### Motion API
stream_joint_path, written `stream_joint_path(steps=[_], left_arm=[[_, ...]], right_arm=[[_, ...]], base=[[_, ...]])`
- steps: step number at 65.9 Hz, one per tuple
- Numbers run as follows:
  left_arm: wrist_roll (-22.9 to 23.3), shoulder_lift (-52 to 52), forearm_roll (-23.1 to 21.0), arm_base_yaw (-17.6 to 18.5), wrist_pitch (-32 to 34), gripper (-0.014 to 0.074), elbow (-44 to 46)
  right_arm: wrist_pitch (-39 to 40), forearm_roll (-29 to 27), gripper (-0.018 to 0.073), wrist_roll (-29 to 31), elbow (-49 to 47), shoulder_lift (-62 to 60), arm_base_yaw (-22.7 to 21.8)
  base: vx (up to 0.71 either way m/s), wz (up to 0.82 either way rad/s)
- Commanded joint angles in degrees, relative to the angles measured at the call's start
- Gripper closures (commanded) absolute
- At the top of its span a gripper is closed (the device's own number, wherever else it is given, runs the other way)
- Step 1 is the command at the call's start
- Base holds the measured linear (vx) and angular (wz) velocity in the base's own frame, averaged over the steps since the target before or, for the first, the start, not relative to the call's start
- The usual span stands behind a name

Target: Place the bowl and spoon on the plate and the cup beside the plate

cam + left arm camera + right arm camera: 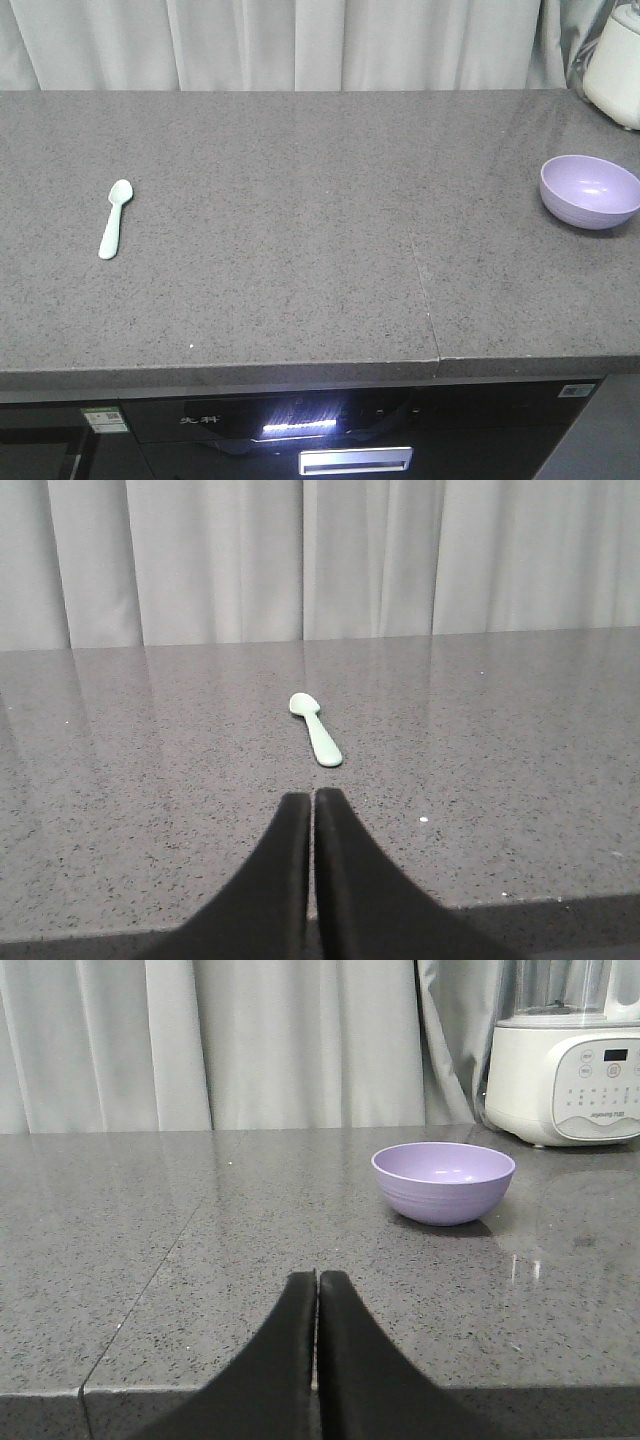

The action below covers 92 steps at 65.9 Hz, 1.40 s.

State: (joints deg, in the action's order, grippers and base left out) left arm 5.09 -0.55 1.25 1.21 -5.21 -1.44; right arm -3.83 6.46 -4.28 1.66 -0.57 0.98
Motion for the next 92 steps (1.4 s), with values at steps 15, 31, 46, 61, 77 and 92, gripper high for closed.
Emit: stream_joint_path(steps=[15, 31, 46, 61, 77, 92], left_arm=[[0.4, 1.0, -0.1, 0.0, 4.5, 0.0602, -1.7], [0.4, 1.0, -0.1, 0.0, 4.5, 0.0602, -1.7], [0.4, 1.0, -0.1, 0.0, 4.5, 0.0602, -1.7], [0.4, 1.0, -0.1, 0.0, 4.5, 0.0602, -1.7], [0.4, 1.0, -0.1, 0.0, 4.5, 0.0602, -1.7], [0.4, 1.0, -0.1, 0.0, 4.5, 0.0602, -1.7]], right_arm=[[4.4, 0.3, 0.0564, 0.2, 0.9, -0.7, 0.1], [4.4, 0.3, 0.0564, 0.2, 0.9, -0.7, 0.1], [4.4, 0.3, 0.0564, 0.2, 0.9, -0.7, 0.1], [4.4, 0.3, 0.0564, 0.2, 0.9, -0.7, 0.1], [4.4, 0.3, 0.0564, 0.2, 0.9, -0.7, 0.1], [4.4, 0.3, 0.0564, 0.2, 0.9, -0.7, 0.1]], base=[[0.03, -0.01], [0.03, -0.01], [0.03, -0.01], [0.02, 0.0], [0.02, 0.0], [0.02, 0.0]])
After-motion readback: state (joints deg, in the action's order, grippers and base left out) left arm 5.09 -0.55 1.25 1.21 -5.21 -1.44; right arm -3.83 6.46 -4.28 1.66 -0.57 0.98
